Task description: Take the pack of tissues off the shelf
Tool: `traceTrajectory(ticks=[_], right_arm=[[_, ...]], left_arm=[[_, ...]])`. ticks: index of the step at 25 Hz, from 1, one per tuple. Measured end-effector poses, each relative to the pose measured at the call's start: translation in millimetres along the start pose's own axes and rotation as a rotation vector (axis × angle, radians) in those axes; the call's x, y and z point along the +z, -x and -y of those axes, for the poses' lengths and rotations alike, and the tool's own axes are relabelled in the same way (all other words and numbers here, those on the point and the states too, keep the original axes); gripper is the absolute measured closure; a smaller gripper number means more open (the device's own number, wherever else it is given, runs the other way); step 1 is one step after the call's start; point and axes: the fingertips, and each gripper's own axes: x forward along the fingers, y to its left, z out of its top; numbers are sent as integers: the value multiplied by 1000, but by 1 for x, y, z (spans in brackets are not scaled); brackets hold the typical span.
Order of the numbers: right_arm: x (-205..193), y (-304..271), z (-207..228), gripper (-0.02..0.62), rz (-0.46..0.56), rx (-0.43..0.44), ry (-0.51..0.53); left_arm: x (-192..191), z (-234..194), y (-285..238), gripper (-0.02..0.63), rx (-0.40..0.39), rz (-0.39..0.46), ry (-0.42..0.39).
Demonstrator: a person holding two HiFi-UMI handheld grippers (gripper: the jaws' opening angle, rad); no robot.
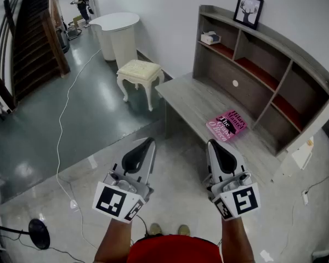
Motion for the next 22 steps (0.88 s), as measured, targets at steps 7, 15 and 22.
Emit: traceTrajectory(ticks=[7,15,22], right_arm=[[-2,-16,-13,591,9,-1,-26],[-14,-44,-36,591,-4,-24,-5],[-25,-81,-24,591,-31,-63,35]], left_arm=[[-5,-24,9,595,8,0,18],[-14,-66,20,594,-13,13,41],[-30,-99,-11,594,-59,14,68]])
